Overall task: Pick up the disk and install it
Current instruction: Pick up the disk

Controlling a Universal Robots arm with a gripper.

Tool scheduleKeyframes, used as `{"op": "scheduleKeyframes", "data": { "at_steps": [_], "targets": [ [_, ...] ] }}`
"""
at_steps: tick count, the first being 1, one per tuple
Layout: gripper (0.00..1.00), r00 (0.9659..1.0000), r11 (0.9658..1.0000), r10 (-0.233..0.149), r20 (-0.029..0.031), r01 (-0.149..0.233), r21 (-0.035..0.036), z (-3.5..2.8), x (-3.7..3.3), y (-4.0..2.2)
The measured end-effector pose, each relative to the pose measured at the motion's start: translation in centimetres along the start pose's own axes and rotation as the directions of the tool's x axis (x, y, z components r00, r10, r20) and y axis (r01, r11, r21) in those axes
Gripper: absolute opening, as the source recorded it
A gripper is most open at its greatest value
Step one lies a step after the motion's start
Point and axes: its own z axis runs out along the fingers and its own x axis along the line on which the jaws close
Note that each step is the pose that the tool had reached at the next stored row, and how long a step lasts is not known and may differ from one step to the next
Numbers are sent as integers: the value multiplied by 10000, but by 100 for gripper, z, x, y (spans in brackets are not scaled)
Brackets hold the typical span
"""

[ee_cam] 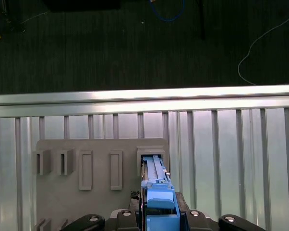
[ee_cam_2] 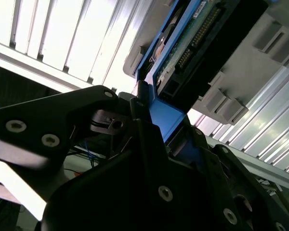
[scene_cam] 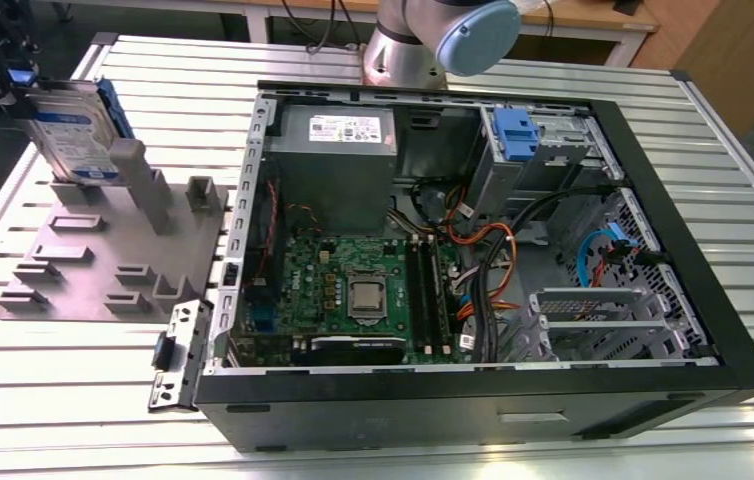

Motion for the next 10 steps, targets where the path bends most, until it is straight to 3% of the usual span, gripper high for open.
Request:
{"op": "scheduleKeyframes", "data": {
  "at_steps": [10],
  "targets": [
    [36, 10000, 10000, 0, -1, 0, -1, -28, 0, 0]
  ]
}}
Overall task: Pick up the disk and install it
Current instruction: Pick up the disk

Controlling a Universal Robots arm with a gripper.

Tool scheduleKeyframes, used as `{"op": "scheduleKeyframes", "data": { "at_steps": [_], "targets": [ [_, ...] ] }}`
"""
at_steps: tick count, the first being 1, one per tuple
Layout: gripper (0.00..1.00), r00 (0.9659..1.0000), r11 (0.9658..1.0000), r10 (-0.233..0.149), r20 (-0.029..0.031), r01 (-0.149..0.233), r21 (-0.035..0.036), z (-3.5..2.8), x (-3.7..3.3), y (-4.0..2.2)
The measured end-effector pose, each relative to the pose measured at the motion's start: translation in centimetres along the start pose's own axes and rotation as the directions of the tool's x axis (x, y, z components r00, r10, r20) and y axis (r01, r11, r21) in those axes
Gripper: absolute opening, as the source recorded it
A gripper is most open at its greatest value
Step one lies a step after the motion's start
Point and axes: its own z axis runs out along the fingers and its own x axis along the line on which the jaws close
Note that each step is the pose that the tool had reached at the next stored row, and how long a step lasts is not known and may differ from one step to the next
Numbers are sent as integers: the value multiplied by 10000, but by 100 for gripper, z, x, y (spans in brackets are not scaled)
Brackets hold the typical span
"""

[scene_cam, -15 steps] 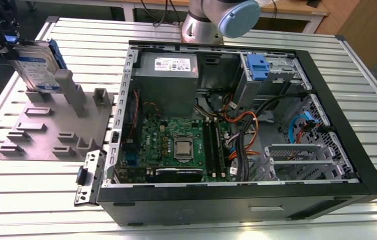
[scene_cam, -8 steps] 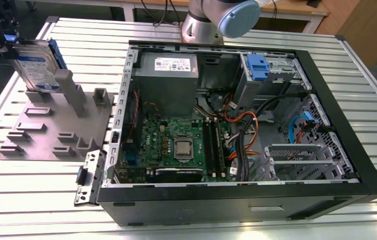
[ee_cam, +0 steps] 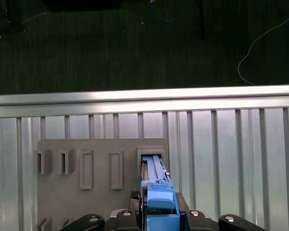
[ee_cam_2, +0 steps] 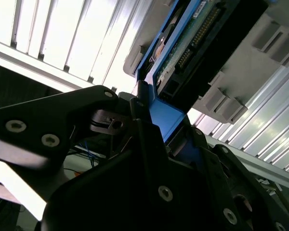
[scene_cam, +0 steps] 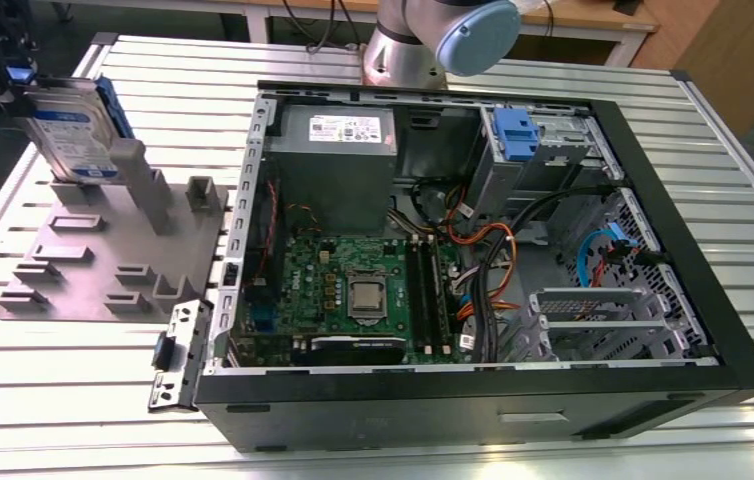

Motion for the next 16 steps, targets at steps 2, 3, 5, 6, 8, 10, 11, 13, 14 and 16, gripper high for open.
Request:
{"op": "scheduleKeyframes", "data": {
  "at_steps": [2, 3, 5, 6, 8, 10, 11, 13, 14, 16],
  "targets": [
    [36, 10000, 10000, 0, 0, 0, 0, -8, 0, 0],
    [36, 10000, 10000, 0, 0, 0, 1, -11, 0, 0],
    [36, 10000, 10000, 0, 1, 0, 1, -19, 0, 0],
    [36, 10000, 10000, 0, 1, 0, 1, -23, -1, 0],
    [36, 10000, 10000, 0, 0, 0, 0, -31, -1, 0],
    [36, 10000, 10000, 0, 1, 0, 1, -38, -1, 0],
    [36, 10000, 10000, 0, 0, 0, 0, -41, -1, 0],
    [36, 10000, 10000, 0, 0, 0, 1, -49, -1, 0],
    [36, 10000, 10000, 0, 0, 0, 0, -53, -1, 0],
    [36, 10000, 10000, 0, 0, 0, 1, -59, -1, 0]
  ]
}}
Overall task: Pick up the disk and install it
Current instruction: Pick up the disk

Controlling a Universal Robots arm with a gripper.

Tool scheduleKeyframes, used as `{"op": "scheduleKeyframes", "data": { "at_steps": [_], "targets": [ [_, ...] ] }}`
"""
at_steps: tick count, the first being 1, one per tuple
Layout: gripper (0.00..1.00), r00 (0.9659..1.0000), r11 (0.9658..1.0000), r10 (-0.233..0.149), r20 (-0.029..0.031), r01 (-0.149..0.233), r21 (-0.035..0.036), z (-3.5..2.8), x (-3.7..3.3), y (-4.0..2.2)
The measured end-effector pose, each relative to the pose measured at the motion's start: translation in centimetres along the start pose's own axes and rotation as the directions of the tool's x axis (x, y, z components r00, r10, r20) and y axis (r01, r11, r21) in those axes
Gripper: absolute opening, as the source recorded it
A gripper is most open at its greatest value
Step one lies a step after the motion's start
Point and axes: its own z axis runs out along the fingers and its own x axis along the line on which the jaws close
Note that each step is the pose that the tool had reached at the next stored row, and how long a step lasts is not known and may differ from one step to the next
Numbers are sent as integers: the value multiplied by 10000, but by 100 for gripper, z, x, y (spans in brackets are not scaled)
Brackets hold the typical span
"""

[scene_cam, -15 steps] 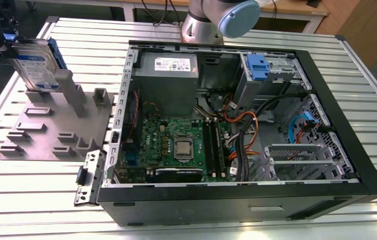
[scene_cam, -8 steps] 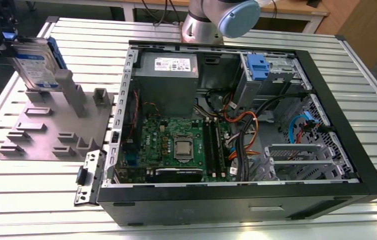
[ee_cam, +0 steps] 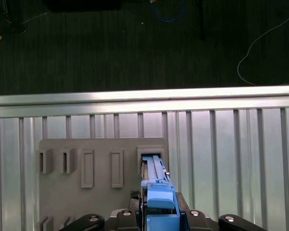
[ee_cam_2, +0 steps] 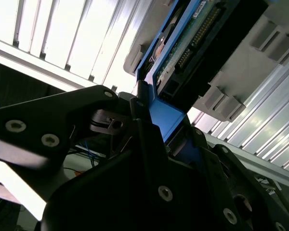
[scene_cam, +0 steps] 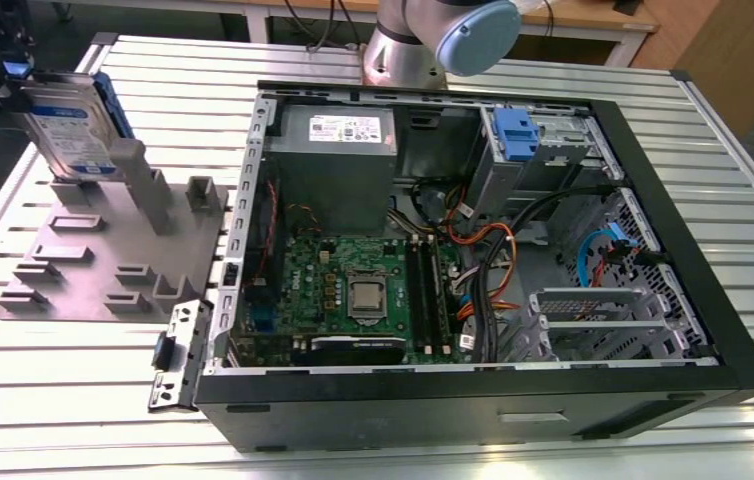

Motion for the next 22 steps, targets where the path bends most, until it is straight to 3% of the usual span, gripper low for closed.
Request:
{"op": "scheduleKeyframes", "data": {
  "at_steps": [22],
  "targets": [
    [36, 10000, 10000, 0, 0, 0, 0, -90, -1, 0]
  ]
}}
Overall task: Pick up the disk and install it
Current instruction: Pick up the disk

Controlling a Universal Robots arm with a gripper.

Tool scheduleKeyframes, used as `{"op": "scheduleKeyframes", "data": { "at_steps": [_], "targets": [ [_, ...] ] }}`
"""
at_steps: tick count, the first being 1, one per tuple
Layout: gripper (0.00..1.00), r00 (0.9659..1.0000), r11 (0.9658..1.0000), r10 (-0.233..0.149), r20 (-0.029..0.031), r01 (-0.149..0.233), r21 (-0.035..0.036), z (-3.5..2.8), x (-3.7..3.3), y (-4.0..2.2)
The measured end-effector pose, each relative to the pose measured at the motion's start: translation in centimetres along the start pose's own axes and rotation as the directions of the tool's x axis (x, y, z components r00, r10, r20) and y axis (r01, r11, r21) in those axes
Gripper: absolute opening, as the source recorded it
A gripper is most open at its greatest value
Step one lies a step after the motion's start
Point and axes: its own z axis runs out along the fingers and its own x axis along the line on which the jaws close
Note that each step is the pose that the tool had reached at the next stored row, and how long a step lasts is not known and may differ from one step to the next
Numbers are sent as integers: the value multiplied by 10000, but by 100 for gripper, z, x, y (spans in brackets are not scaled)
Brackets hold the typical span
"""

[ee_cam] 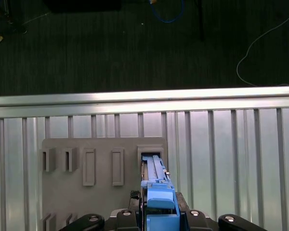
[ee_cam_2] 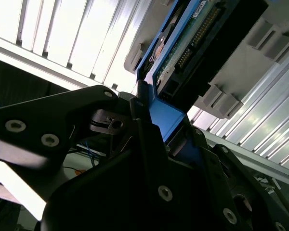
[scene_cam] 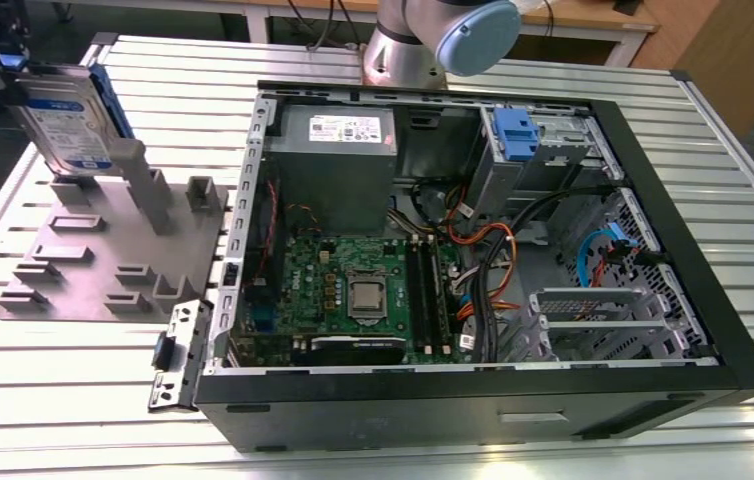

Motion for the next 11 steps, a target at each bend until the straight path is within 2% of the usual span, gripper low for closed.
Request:
{"op": "scheduleKeyframes", "data": {
  "at_steps": [11],
  "targets": [
    [36, 10000, 10000, 0, 0, 0, -1, -49, 0, 0]
  ]
}}
